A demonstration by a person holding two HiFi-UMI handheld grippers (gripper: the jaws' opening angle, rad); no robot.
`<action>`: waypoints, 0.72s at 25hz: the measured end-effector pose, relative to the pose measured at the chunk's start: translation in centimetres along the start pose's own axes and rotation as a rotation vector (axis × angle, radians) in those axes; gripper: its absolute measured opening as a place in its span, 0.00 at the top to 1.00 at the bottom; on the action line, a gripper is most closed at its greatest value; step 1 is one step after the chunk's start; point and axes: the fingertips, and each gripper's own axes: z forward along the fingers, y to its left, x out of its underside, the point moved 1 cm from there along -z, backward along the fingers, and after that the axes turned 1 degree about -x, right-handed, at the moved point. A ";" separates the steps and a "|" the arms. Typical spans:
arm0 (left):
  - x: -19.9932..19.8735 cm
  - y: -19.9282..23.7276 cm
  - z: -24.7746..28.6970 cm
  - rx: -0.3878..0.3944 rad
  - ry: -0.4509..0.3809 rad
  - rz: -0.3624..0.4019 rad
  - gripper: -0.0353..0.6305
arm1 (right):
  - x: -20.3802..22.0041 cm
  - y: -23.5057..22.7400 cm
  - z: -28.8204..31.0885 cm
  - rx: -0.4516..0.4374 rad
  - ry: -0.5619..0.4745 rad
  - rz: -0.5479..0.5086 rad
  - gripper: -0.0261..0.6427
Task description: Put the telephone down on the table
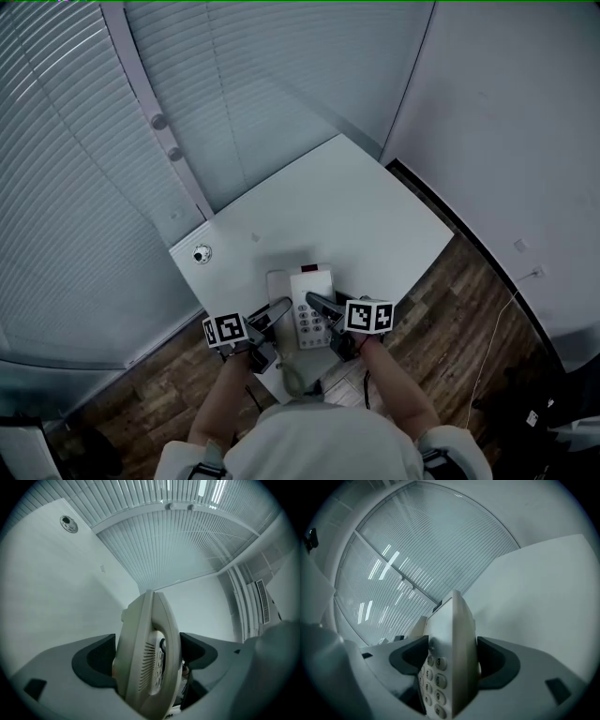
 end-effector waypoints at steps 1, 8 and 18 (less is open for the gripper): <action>-0.2 0.3 0.2 -0.002 -0.002 -0.003 0.34 | -0.1 -0.3 0.3 0.001 0.001 0.002 0.48; -1.1 1.7 1.7 -0.017 -0.001 -0.011 0.34 | -0.8 -2.0 1.7 -0.005 0.012 0.014 0.48; -2.1 4.5 2.8 -0.060 0.000 -0.035 0.34 | -0.7 -4.0 4.3 0.013 0.043 0.030 0.48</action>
